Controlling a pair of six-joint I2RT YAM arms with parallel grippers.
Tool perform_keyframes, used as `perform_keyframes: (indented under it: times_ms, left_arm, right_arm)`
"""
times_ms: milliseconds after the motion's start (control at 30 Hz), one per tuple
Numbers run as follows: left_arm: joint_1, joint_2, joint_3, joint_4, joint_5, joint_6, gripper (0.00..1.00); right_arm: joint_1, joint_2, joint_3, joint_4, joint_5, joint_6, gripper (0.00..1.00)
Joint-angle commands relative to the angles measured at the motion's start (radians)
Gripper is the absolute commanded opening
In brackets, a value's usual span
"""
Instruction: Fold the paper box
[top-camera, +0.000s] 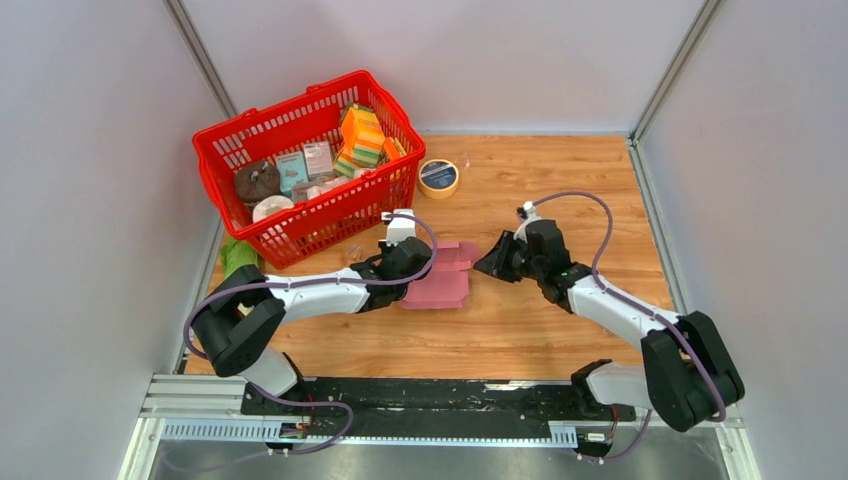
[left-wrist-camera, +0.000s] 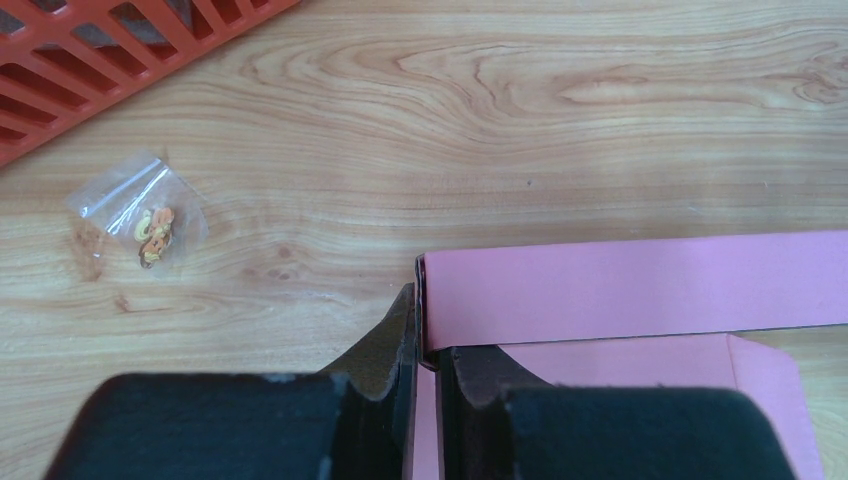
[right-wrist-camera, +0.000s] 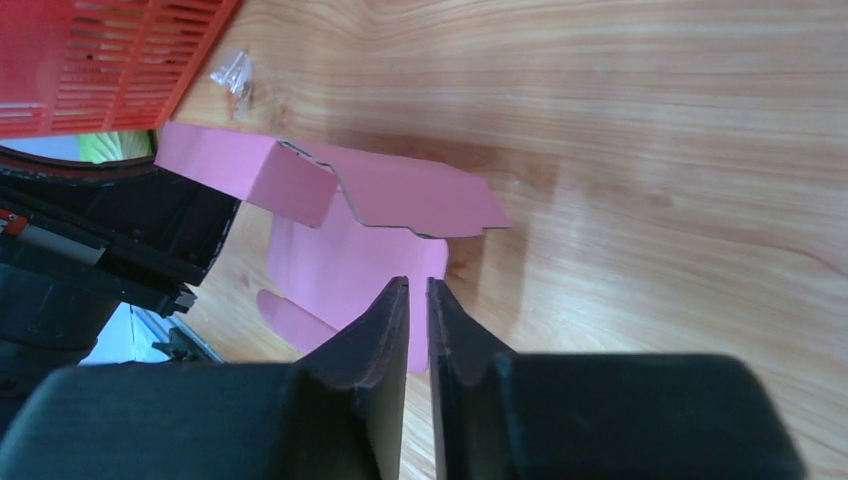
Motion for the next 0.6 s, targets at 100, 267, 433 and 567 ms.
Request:
perform_keyframes:
  times_ms: [100,267,433,567]
  left_arm:
    - [0.003,-0.052,0.008,0.016,-0.002,0.009,0.00]
    - [0.003,-0.052,0.005,0.015,0.005,-0.001,0.00]
    - [0.003,-0.048,0.006,0.021,0.009,-0.009,0.00]
    - [0.003,-0.051,0.008,0.021,0.012,-0.007,0.00]
  right_arm:
    - [0.076,0.104,0.109,0.046,0.106,0.040,0.00]
    - [0.083,0.140,0.146,-0.061,0.227,0.050,0.00]
    - [0.093,0.177,0.163,-0.055,0.232,0.052,0.00]
    - [0.109,0.190,0.175,-0.075,0.281,0.041,0.00]
